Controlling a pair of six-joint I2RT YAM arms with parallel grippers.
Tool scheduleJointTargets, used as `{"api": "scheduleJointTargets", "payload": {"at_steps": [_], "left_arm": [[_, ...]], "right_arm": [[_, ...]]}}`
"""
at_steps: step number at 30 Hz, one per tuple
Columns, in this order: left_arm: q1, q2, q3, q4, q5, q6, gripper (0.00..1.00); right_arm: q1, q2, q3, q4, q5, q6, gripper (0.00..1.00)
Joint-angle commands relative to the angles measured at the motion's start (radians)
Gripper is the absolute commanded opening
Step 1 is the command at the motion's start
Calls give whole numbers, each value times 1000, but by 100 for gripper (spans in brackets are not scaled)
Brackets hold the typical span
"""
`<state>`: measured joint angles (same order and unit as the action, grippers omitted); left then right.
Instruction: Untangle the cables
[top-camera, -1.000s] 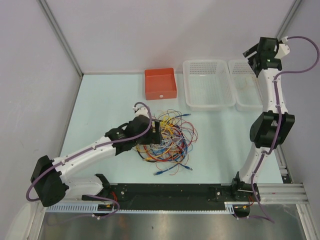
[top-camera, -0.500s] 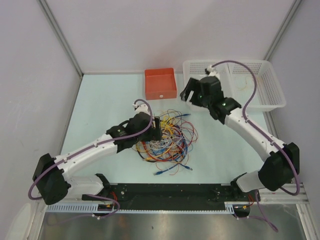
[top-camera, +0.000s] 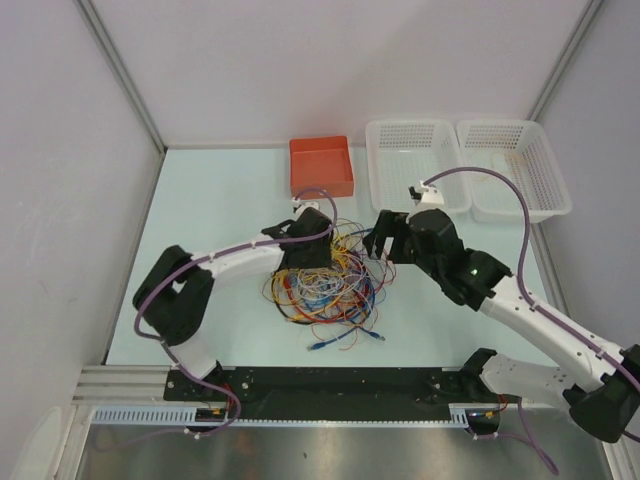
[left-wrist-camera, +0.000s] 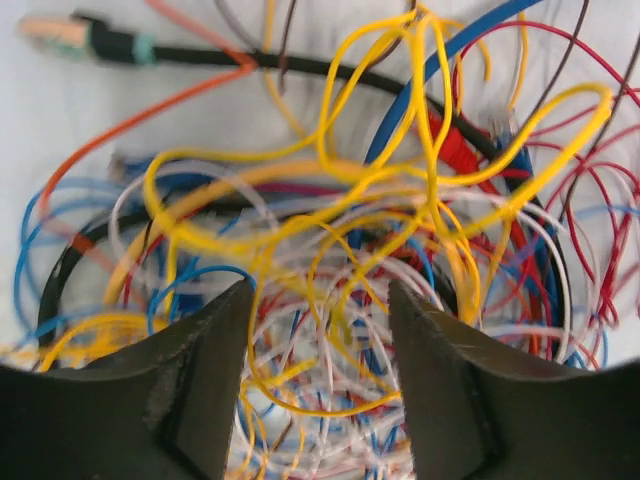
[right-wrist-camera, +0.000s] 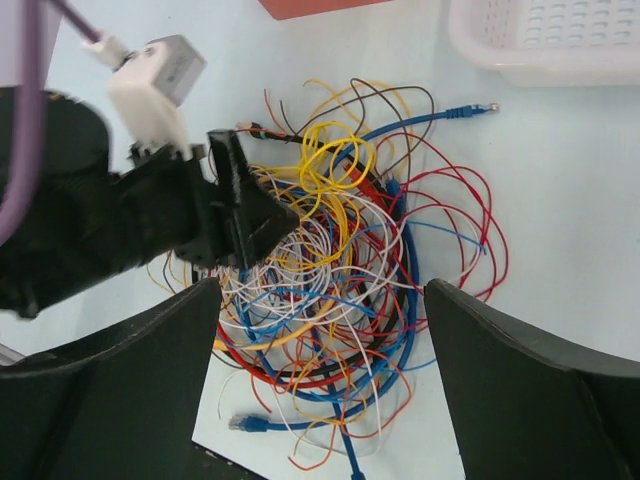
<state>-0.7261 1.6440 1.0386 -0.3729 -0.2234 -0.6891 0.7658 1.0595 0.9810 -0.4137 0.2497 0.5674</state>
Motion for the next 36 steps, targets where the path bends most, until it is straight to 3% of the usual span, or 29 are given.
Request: {"api": "scheduleJointTargets", "payload": {"at_steps": [1,2,4,5,10,12,17,25,36], "left_arm": [[2,92,90,45,16,25,51],[2,94,89,46,16,22,30],[1,61,80,40,-5,17,3],[1,36,71,25,-17,20,0],[2,-209,77,-37,-64,89,0],[2,-340,132,-67,-45,137,0],[1,-496,334,-130,5,221,0],[2,-498,555,-242,123,252,0],[2,-487,614,-265,183,269,0]], "right_arm": [[1,-79,-18,-31,40,-3,88],[1,-101,-16,-43,51,-14,88],[0,-119,-18,-51,62,-23,88],[1,-136,-18,-54,65,-30,88],[6,-168,-18,-59,65,-31,87],[12,-176,-21,-51,71,-37,87],[32,-187,-21,4,63,-49,87],[154,-194,-21,134,197,-70,78],[187,-231,-16,377,-55,-184,81]]}}
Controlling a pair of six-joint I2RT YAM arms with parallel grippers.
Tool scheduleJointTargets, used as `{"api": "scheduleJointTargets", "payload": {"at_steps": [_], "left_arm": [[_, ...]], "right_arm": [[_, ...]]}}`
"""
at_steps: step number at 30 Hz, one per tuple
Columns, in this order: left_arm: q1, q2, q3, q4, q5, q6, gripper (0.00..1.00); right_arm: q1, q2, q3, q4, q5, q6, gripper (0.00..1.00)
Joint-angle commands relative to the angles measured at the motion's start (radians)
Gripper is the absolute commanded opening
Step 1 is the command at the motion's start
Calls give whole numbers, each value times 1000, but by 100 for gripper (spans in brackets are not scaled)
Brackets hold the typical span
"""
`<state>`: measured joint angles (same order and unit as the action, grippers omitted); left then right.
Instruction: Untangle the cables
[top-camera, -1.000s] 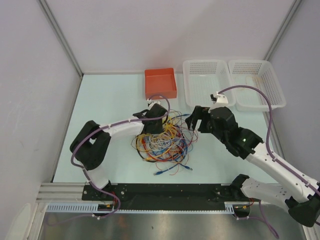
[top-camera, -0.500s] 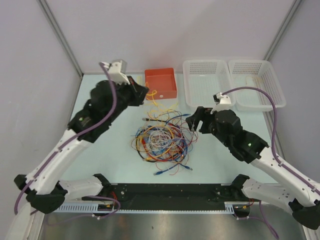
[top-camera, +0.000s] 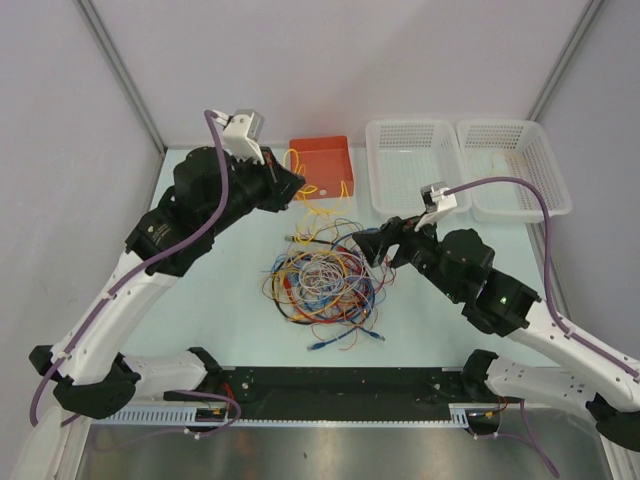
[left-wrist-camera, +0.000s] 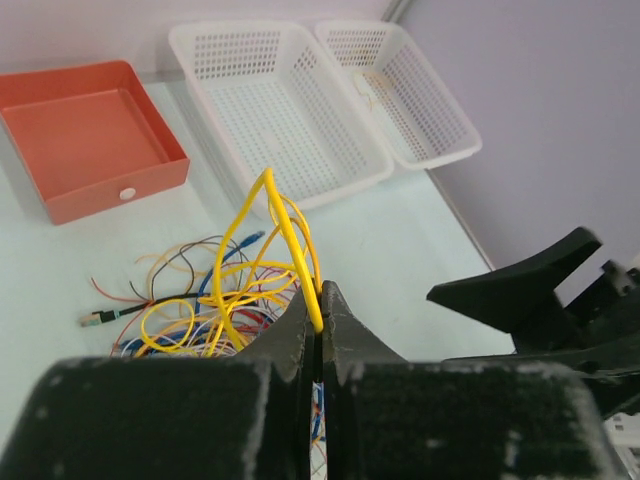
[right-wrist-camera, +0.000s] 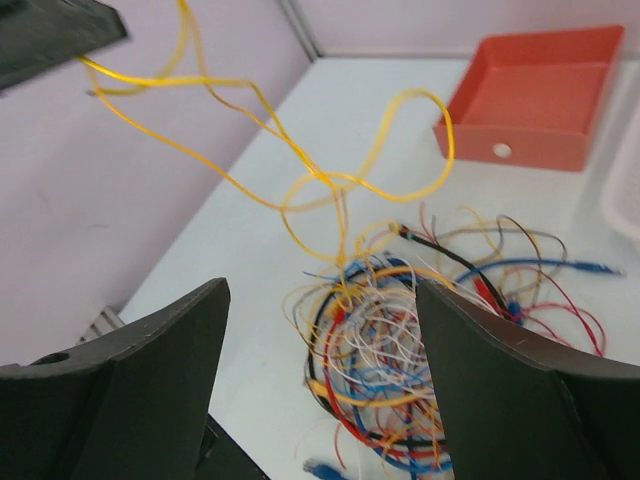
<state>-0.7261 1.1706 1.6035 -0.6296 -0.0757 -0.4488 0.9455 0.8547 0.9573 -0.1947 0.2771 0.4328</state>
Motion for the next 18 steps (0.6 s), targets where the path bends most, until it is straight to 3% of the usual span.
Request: {"api": "scheduleJointTargets", "payload": {"at_steps": [1,18], "left_arm": [[1,-14,41,-7,37,27,0],[-1,8,19,-1,120,-2,0]], "right_arm": [[9,-20,9,170,-91,-52,81],[98,217,47,386,-138,-169,76]]}}
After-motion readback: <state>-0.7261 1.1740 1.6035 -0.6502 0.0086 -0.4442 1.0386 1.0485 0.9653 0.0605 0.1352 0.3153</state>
